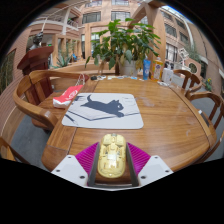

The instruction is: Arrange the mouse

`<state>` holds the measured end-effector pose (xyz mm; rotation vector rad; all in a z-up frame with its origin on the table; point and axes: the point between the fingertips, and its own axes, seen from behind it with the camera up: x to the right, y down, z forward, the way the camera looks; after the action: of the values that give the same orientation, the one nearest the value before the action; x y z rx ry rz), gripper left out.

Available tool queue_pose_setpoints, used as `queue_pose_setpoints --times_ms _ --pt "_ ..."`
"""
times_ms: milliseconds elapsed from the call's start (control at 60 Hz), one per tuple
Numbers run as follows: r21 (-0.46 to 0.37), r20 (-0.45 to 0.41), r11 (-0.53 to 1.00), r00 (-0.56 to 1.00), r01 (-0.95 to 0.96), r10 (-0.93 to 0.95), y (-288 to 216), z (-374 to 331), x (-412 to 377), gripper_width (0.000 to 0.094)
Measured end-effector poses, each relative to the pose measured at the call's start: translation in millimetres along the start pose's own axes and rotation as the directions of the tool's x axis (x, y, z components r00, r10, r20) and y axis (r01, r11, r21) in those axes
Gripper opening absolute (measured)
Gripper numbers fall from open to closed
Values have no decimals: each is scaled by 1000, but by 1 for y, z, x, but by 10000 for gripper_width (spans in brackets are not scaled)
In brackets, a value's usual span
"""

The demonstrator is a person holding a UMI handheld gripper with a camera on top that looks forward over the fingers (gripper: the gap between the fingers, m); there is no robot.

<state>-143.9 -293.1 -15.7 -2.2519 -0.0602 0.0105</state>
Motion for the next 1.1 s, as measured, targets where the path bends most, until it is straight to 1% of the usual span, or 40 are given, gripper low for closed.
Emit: queue_pose_setpoints --times_ms 17,100,183,250,317,383,417,483,567,617,667,733,783,850,900,950,1017,1067,1100 --pt "4 -5 1000 1000 4 -4 0 0 0 487" --pt "25 -23 1000 1000 15 -14 -1 0 -1 457" --pt "34 -34 999 999 10 -9 -1 -2 1 387" --pt "45 -44 999 999 13 -11 -2 -4 1 350" --pt "52 -47 998 999 22 -20 -5 -5 2 349" --pt "69 -27 998 1000 4 -2 -16 -18 0 348" --pt "87 -12 996 1000 -4 5 -30 -28 -3 351" --pt "163 34 986 999 -26 21 -72 -52 -10 349" --pt "265 62 964 998 -36 20 -133 -75 -16 350" --pt "303 75 952 997 -47 25 -164 -76 -16 349" --pt "342 78 938 996 -57 32 -193 -73 -15 350" --pt "357 46 933 999 -41 26 -221 -50 -13 349" --pt "346 28 938 999 -33 25 -227 -22 -12 349" --pt "269 22 963 1000 -28 23 -221 21 -19 349" --pt "214 33 976 999 -34 27 -205 55 -25 348" --pt "162 20 987 1000 -19 16 -194 80 -25 348" --pt "116 -2 993 1000 3 -3 -172 114 -25 350" --pt "74 -6 997 1000 14 -14 -158 126 -22 353" --pt "53 1 999 1000 -3 3 -150 132 -23 373"
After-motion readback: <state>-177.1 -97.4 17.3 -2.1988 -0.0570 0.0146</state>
